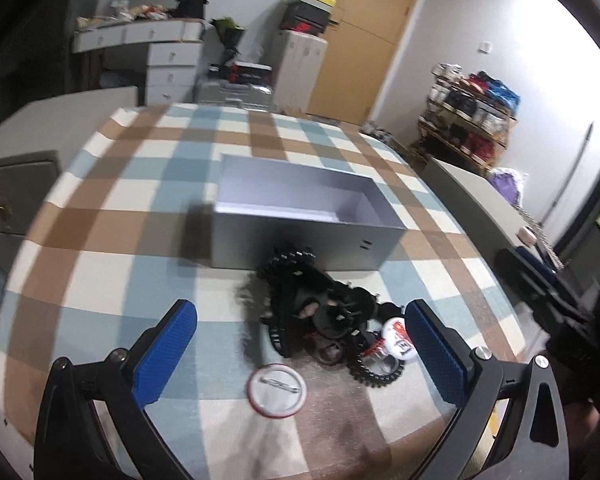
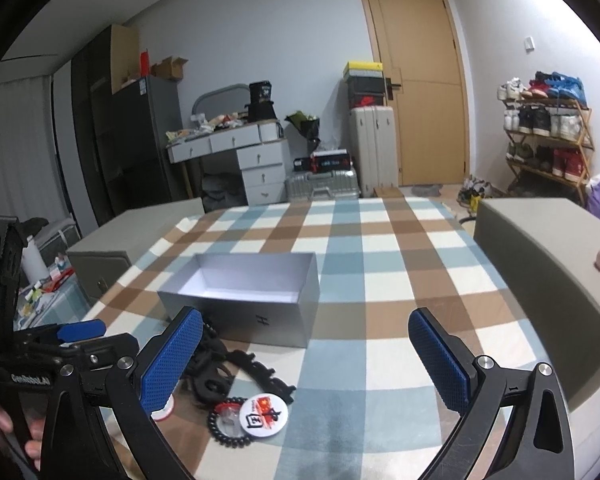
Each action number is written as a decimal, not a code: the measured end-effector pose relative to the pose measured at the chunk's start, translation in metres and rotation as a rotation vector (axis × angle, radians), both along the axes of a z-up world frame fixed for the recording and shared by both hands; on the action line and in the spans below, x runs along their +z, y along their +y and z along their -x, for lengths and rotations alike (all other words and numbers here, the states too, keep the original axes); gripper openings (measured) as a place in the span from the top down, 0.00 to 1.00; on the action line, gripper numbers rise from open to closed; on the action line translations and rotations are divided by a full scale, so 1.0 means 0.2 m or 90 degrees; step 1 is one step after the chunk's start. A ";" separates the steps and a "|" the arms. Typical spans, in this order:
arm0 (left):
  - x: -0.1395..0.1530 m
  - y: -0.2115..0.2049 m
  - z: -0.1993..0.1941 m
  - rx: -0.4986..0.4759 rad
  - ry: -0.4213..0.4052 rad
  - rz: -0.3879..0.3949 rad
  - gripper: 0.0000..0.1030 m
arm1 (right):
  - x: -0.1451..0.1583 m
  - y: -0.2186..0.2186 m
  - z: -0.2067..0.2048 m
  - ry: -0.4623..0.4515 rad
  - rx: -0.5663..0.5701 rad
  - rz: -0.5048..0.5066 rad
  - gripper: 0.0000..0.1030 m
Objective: Organize jewelry
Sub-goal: 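Grasp the black claw clip with the right tool while the left tool grasps the white pin badge, then carry the claw clip and badge into the grey box and open both tools, then lift both open tools away from the grey box, then grasp the red-printed white badge with the right tool while the left tool grasps a clear ring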
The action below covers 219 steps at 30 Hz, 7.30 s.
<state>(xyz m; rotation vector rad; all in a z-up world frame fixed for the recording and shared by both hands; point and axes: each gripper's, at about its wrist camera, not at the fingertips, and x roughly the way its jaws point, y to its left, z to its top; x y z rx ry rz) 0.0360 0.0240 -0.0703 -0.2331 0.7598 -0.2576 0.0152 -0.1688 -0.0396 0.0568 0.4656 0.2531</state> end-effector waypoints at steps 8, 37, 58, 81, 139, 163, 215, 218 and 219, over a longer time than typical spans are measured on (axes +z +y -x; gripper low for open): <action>-0.05 0.04 0.00 -0.027 0.022 0.005 0.04 | -0.13 0.07 -0.10 0.071 0.096 -0.032 0.00; -0.10 0.27 -0.04 -0.032 0.056 0.085 0.08 | -0.26 0.33 -0.20 0.164 0.266 -0.069 0.62; -0.16 0.08 0.02 -0.126 0.146 -0.037 0.19 | -0.17 0.03 -0.22 0.100 0.223 -0.189 0.61; -0.09 -0.06 0.18 -0.106 0.122 -0.218 0.64 | -0.12 0.02 -0.12 0.075 0.220 -0.182 0.61; 0.18 -0.02 -0.46 -0.108 0.029 -0.071 0.39 | -0.01 0.12 -0.75 0.131 0.216 -0.184 0.27; 0.36 0.00 -0.07 0.013 -0.140 -0.095 0.05 | 0.25 0.04 -0.10 -0.089 0.200 -0.076 0.00; -0.08 0.03 0.27 0.078 -0.004 -0.121 0.01 | -0.42 0.18 -0.07 0.177 0.155 0.052 0.68; -0.08 0.03 0.27 0.075 -0.001 -0.122 0.01 | -0.41 0.16 -0.07 0.182 0.154 0.028 0.71; -0.08 0.03 0.26 0.075 -0.001 -0.123 0.01 | -0.40 0.15 -0.07 0.181 0.152 0.019 0.74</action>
